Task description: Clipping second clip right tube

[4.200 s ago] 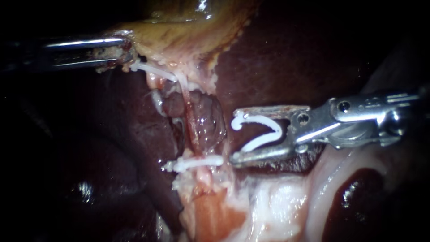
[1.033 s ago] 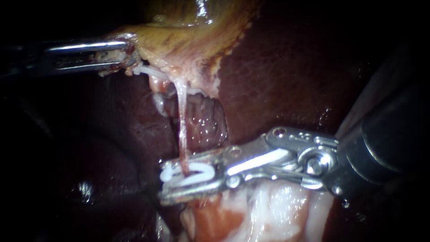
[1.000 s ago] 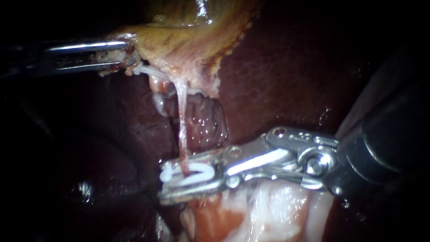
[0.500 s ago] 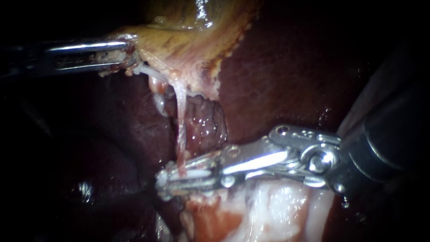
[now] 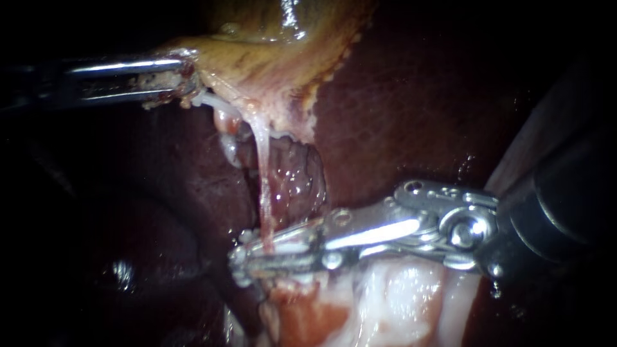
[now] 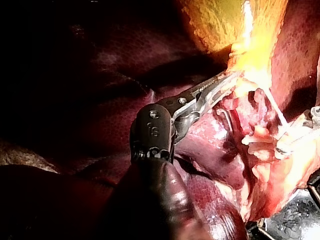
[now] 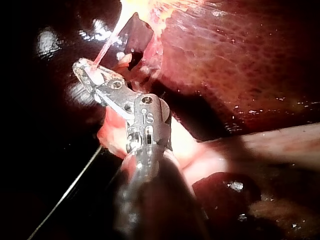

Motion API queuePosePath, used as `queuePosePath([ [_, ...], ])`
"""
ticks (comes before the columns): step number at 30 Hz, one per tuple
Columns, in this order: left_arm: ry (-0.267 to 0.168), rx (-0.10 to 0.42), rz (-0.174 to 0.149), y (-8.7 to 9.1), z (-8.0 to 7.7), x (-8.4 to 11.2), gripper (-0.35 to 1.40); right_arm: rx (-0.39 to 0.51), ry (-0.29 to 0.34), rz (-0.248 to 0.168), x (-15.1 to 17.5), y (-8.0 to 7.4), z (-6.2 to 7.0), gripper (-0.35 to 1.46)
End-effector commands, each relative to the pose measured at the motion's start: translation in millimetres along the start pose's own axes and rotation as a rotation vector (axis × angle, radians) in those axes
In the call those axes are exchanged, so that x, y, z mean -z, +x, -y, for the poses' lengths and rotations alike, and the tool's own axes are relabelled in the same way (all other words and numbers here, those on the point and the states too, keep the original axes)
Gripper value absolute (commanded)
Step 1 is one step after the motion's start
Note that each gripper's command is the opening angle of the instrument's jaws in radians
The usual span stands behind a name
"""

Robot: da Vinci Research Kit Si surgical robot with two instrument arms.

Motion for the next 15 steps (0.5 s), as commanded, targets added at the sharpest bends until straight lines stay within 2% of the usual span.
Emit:
queuePosePath([
  [1,0.000,0.000,0.000,0.0,0.0,0.0,-0.35,0.001,-0.001,0.000,-0.1,-0.1,-0.1,-0.35],
  [15,0.000,-0.001,0.000,-0.1,0.0,-0.1,-0.35,0.000,0.000,0.000,0.0,0.0,-0.2,-0.35],
])
